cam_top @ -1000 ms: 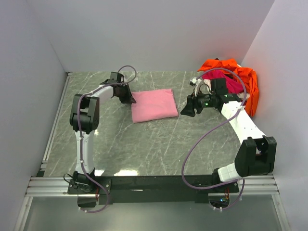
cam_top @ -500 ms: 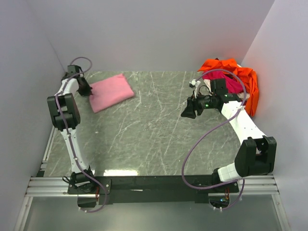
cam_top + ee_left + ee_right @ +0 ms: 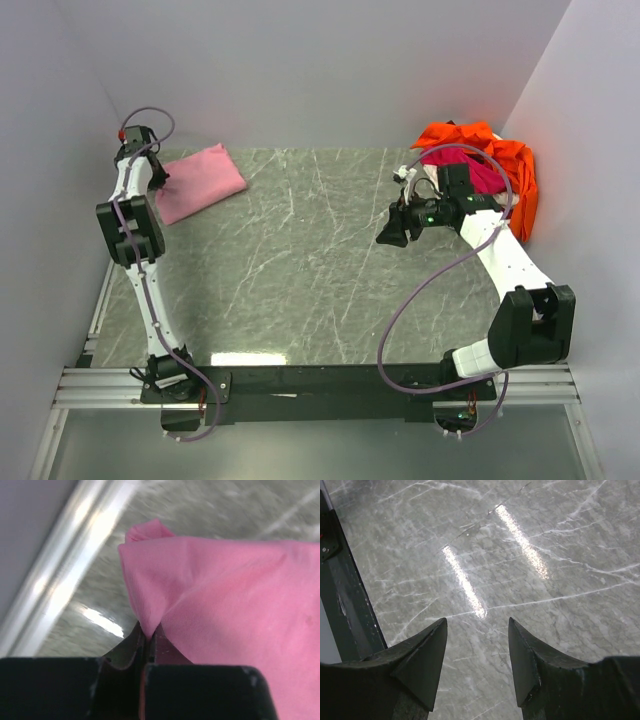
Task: Fold and stack the t-shirts
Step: Neatly place the folded tshirt to the corner
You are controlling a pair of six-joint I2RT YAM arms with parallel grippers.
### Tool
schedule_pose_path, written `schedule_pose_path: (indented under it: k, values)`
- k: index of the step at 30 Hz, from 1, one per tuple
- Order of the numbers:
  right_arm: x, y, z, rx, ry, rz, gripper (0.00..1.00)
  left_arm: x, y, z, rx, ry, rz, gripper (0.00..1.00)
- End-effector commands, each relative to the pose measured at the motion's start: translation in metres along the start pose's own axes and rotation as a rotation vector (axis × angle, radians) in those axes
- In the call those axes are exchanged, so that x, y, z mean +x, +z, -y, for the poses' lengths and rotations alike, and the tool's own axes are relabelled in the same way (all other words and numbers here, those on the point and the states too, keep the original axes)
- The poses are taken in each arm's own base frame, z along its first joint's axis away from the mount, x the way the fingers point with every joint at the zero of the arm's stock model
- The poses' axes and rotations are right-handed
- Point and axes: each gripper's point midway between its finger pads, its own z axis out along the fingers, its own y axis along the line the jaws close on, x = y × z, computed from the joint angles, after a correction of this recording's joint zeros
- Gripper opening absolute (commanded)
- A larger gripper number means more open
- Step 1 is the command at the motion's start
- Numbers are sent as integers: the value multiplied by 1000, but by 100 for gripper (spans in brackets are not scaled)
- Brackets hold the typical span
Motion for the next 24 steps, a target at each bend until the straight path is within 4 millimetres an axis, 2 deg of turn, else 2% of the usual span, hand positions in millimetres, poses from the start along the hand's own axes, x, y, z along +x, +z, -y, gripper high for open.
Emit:
schedule_pose_path:
  k: [1, 2, 5, 6, 8, 9, 11, 12, 14, 15, 16, 18, 19, 21, 22, 24]
  values:
    - [-24, -14, -9, 5, -69, 57, 59, -36, 3, -36, -102, -2, 106, 0]
    - [-24, -13, -9, 4, -70, 54, 59, -41, 2, -41, -115, -10, 120, 0]
    - [-20, -11, -6, 5, -62, 40, 59, -56, -6, -45, -93, -37, 149, 18]
    - [-18, -8, -5, -1, -58, 33, 58, -62, -11, -42, -78, -39, 164, 36]
    - [-17, -6, -7, -7, -60, 23, 58, -78, -35, -28, -47, -19, 219, 53]
    - [-17, -4, -6, -4, -63, 17, 58, -92, -57, -22, -24, -14, 257, 59]
    - [-16, -1, -9, -6, -73, 10, 58, -108, -83, -10, 31, -49, 307, 62]
    - [-15, 0, -10, -5, -73, 6, 58, -116, -109, -5, 59, -68, 347, 62]
    - [-17, 1, -12, -7, -81, 7, 58, -126, -139, 18, 126, -27, 430, 64]
    - [-17, 1, -12, -7, -83, 8, 58, -118, -161, 37, 181, 21, 439, 66]
    - [-16, 1, -11, -2, -82, 5, 58, -113, -172, 51, 227, 73, 443, 67]
    - [-16, 0, -9, 11, -88, 6, 58, -98, -185, 70, 273, 193, 441, 71]
    - [-16, 0, -9, 13, -89, 6, 58, -83, -189, 92, 340, 259, 412, 72]
    - [-17, 0, -10, 13, -92, 7, 58, -69, -185, 110, 373, 349, 377, 72]
    - [-17, -1, -9, 17, -94, 8, 58, -51, -181, 120, 387, 379, 325, 72]
    - [-16, -1, -8, 23, -96, 4, 58, -37, -169, 132, 401, 393, 274, 69]
